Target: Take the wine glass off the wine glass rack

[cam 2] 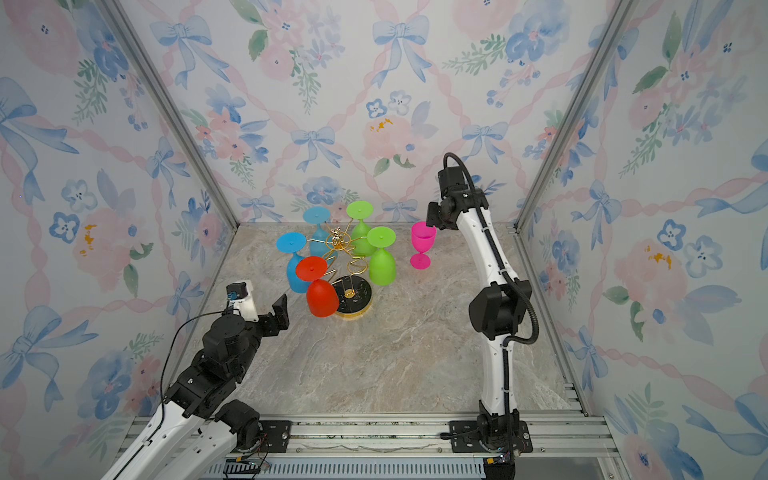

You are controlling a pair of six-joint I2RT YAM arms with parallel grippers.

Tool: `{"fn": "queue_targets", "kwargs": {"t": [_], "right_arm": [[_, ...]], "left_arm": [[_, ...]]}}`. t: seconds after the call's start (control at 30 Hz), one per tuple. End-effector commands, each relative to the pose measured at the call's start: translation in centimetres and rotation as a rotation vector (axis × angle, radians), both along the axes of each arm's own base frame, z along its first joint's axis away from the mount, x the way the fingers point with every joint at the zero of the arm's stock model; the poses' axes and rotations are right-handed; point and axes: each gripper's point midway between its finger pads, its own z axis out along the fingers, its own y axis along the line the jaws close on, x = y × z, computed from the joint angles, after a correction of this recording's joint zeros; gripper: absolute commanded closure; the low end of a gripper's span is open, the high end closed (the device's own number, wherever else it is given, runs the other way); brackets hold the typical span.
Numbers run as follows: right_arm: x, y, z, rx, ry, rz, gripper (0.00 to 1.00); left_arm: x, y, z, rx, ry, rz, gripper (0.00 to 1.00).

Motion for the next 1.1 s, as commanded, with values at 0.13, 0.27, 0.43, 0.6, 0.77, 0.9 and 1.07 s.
{"fn": "queue_targets", "kwargs": {"t": [0.13, 0.27, 0.43, 0.6, 0.77, 0.9, 1.07], "right_arm": [[-4.3, 1.5, 4.0, 0.080, -0.042, 0.048, 0.37], [-6.5, 2.5, 4.9, 0.147, -0.056, 0.069, 0.33], [-8.6, 3.6, 5.6, 0.243, -0.075, 0.082, 0.32], [-10.3, 4.3, 6.4, 0.276, -0.082, 0.094, 0.33], [-11.8, 4.7, 7.2, 0.329, -0.086, 0.101, 0.34], [-12.5, 5.3, 7.7, 0.376, -0.093, 0.120, 0.35], [-13.0, 6.8, 8.8, 0.480, -0.102, 0.158, 0.36]], "left_arm": [[0.1, 0.1, 0.1, 0.001, -0.012, -0.001, 0.06], [0.0, 0.0, 0.2, -0.009, -0.017, -0.013, 0.06], [0.2, -0.3, 0.0, -0.007, -0.007, -0.024, 0.06], [0.1, -0.4, 0.2, -0.016, -0.011, -0.035, 0.06], [-0.1, -0.6, 0.4, -0.029, -0.020, -0.049, 0.06], [0.0, -0.6, 0.4, -0.027, -0.018, -0.050, 0.06], [0.1, -0.4, 0.4, -0.019, -0.022, -0.039, 0.05]]}}
